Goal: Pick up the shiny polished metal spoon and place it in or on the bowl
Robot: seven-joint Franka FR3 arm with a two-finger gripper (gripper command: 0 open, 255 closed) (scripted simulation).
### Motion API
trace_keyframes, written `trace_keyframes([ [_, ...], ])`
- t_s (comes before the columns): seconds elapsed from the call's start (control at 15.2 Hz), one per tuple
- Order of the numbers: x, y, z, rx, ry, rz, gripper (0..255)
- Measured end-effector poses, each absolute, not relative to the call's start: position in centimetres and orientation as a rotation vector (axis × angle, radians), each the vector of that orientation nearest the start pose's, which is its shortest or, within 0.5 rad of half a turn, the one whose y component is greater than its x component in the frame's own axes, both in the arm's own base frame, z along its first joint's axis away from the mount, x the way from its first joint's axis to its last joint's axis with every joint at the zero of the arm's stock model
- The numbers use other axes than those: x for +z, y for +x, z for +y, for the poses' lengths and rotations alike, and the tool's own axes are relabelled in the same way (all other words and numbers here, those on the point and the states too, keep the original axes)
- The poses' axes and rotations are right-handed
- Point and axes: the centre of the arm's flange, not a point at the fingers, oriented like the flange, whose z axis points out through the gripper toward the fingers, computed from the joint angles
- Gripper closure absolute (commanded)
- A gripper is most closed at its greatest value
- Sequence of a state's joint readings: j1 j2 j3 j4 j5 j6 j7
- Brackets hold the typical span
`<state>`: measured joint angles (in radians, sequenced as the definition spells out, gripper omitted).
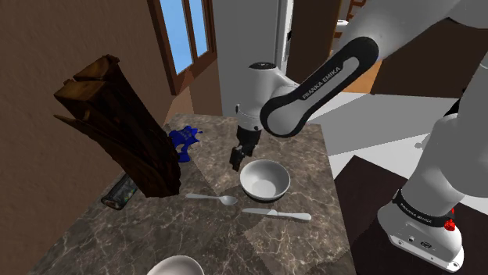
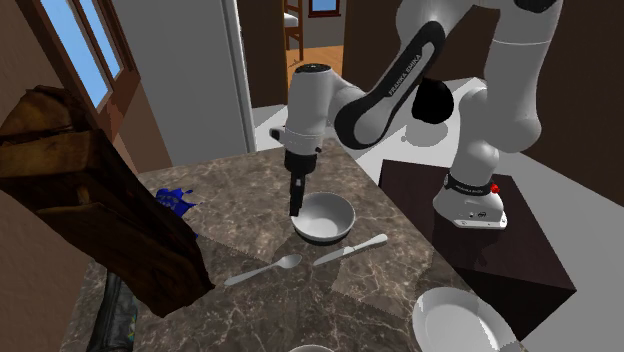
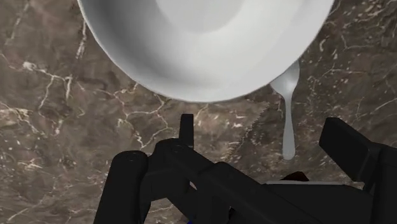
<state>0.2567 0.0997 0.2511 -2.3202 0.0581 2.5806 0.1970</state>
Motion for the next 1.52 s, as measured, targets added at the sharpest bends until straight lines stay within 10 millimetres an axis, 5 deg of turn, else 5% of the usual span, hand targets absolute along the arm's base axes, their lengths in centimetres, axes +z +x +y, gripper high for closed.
trace_keyframes([
  [0.79, 23.3, 51.3, 36.5, -0.287, -2.912, -0.570, 0],
  [1.52, 19.1, 52.0, 38.0, -0.292, -2.907, -0.579, 0],
])
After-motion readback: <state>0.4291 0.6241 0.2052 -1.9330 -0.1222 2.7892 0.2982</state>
